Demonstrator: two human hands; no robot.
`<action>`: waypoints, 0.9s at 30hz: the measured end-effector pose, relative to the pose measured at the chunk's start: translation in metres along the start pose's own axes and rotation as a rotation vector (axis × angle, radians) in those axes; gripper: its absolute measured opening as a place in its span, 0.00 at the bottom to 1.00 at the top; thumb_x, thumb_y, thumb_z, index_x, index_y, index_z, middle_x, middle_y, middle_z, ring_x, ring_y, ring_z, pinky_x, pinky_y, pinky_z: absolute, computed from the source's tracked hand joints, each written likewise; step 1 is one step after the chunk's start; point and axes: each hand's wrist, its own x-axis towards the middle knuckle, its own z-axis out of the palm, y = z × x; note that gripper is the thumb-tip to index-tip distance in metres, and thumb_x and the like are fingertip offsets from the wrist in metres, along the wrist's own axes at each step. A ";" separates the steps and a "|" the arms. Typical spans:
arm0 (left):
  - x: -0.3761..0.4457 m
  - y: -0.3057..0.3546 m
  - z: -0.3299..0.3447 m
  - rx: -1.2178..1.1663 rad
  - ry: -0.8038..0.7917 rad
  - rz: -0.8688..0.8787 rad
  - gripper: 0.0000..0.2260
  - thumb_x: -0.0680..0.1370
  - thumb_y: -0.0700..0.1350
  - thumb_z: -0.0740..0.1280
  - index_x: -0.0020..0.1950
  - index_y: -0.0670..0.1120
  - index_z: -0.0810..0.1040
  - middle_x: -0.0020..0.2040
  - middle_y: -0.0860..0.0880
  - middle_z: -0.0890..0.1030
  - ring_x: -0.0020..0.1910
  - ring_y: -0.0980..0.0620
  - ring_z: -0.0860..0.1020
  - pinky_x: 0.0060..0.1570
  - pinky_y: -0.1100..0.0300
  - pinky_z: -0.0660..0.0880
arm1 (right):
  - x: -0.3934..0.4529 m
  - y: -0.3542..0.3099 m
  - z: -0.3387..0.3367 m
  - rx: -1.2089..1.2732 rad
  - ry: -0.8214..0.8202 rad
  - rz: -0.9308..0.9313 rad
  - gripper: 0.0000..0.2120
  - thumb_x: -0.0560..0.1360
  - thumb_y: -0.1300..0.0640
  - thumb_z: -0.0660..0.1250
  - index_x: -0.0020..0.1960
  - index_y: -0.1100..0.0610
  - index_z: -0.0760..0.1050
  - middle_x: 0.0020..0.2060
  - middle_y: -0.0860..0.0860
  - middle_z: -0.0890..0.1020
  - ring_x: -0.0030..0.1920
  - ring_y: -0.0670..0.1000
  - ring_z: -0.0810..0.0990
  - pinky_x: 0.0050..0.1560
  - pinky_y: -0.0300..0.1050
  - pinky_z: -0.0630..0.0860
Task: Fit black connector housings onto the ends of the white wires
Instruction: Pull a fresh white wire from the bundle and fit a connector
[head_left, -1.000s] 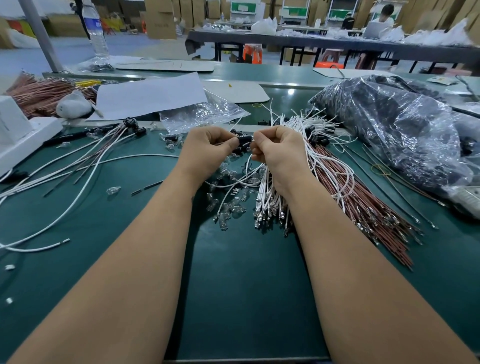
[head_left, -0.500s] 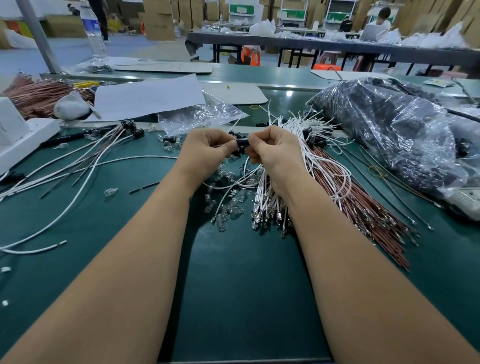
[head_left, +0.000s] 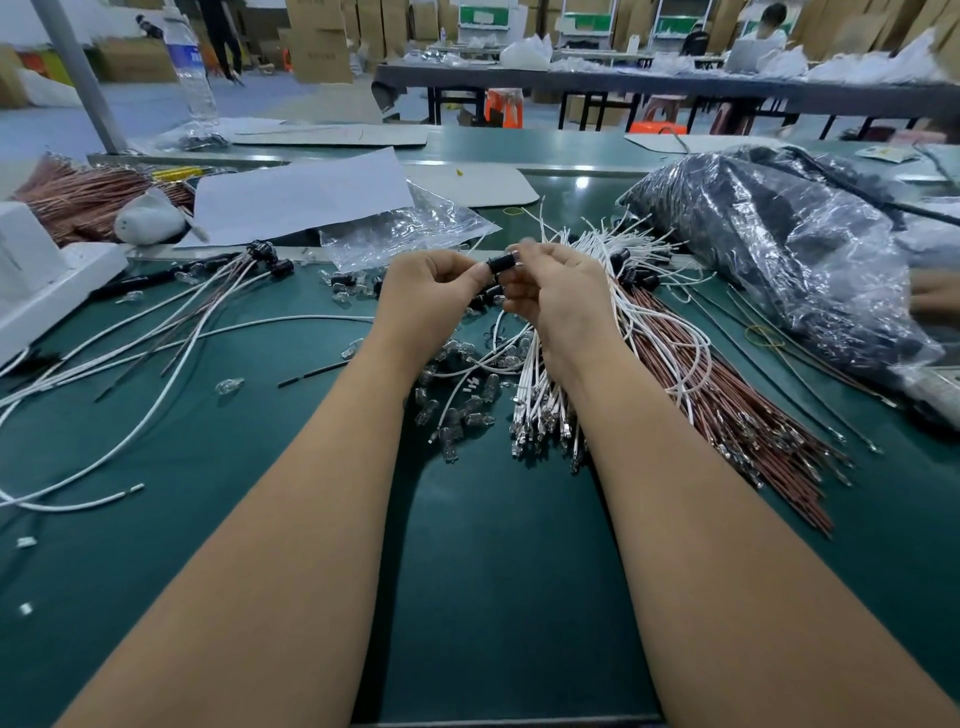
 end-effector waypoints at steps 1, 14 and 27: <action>0.000 0.000 0.000 0.000 -0.003 0.004 0.08 0.77 0.42 0.69 0.38 0.51 0.82 0.30 0.52 0.78 0.28 0.61 0.71 0.33 0.70 0.69 | 0.000 0.001 0.000 -0.049 0.001 -0.025 0.08 0.80 0.62 0.62 0.44 0.60 0.76 0.32 0.53 0.79 0.30 0.45 0.75 0.32 0.37 0.76; -0.004 0.002 0.000 -0.035 -0.030 0.015 0.08 0.78 0.44 0.69 0.40 0.55 0.82 0.25 0.60 0.75 0.27 0.62 0.69 0.30 0.71 0.67 | -0.003 0.004 0.006 0.086 0.124 -0.052 0.09 0.80 0.66 0.61 0.42 0.61 0.74 0.26 0.50 0.79 0.25 0.44 0.77 0.32 0.37 0.78; 0.005 0.002 -0.039 0.774 0.321 0.315 0.12 0.81 0.46 0.61 0.50 0.42 0.82 0.44 0.43 0.81 0.43 0.42 0.77 0.39 0.55 0.71 | -0.003 -0.006 -0.001 -0.246 0.340 -0.304 0.08 0.80 0.64 0.59 0.47 0.55 0.75 0.42 0.55 0.81 0.38 0.49 0.80 0.42 0.46 0.81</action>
